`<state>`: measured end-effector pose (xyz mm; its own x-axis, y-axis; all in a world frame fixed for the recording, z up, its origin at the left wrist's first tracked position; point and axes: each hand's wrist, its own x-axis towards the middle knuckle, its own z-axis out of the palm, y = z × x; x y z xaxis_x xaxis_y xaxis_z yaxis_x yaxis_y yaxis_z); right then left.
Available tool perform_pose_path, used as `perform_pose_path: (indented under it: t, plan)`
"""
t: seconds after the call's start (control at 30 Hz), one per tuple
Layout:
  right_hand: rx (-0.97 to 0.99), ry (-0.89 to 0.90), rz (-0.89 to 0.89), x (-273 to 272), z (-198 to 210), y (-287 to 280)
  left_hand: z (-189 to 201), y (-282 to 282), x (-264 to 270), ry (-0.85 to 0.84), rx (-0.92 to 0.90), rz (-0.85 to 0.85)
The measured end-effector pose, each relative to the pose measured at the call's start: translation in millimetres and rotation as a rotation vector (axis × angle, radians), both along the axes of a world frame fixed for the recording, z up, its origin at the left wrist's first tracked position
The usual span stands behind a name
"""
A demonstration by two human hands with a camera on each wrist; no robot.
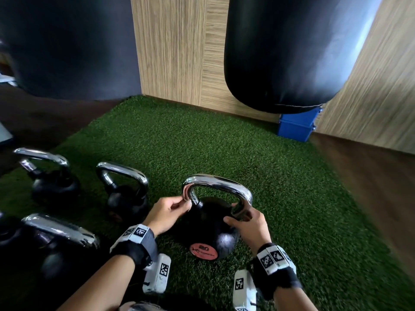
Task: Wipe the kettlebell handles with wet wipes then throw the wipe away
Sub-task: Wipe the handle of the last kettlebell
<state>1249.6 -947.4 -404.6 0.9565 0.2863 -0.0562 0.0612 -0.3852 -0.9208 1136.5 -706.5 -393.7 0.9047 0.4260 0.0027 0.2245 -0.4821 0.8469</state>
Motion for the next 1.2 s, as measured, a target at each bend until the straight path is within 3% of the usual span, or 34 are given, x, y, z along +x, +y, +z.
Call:
perform_pose_path:
  t: [0.23, 0.37, 0.5, 0.7, 0.8, 0.87, 0.93, 1.03, 1.2]
  plan:
    - [-0.094, -0.113, -0.005, -8.4, 6.9, -11.3, 10.1, -8.5, 5.4, -0.062, 0.209, 0.08]
    - [-0.187, -0.191, 0.159, -20.0, 11.9, -28.3, 20.0, -12.7, 24.1, 0.009, 0.268, 0.054]
    - [-0.382, -0.418, 0.215, -31.6, 18.6, -36.8, 35.9, -26.4, 55.6, 0.097, 0.33, 0.008]
    - [-0.405, -0.733, 0.395, -55.6, 41.1, -15.8, 57.8, -42.4, 87.4, 0.217, 0.298, -0.127]
    - [-0.45, -0.611, 0.384, -40.7, 50.5, -2.0, 52.7, -38.8, 84.7, 0.207, 0.153, -0.19]
    - [-0.36, -0.497, 0.274, -21.4, 49.1, 9.1, 48.6, -34.6, 77.1, 0.182, 0.069, -0.259]
    - [-0.326, -0.384, 0.16, -6.9, 40.3, 22.4, 46.0, -31.5, 72.1, 0.138, 0.12, -0.233]
    - [-0.394, -0.15, 0.173, -5.5, 12.5, 39.0, 44.7, -32.8, 74.3, 0.12, 0.204, -0.181]
    - [-0.339, -0.139, 0.085, -7.2, -8.7, 39.6, 56.6, -34.0, 89.9, 0.176, 0.176, -0.11]
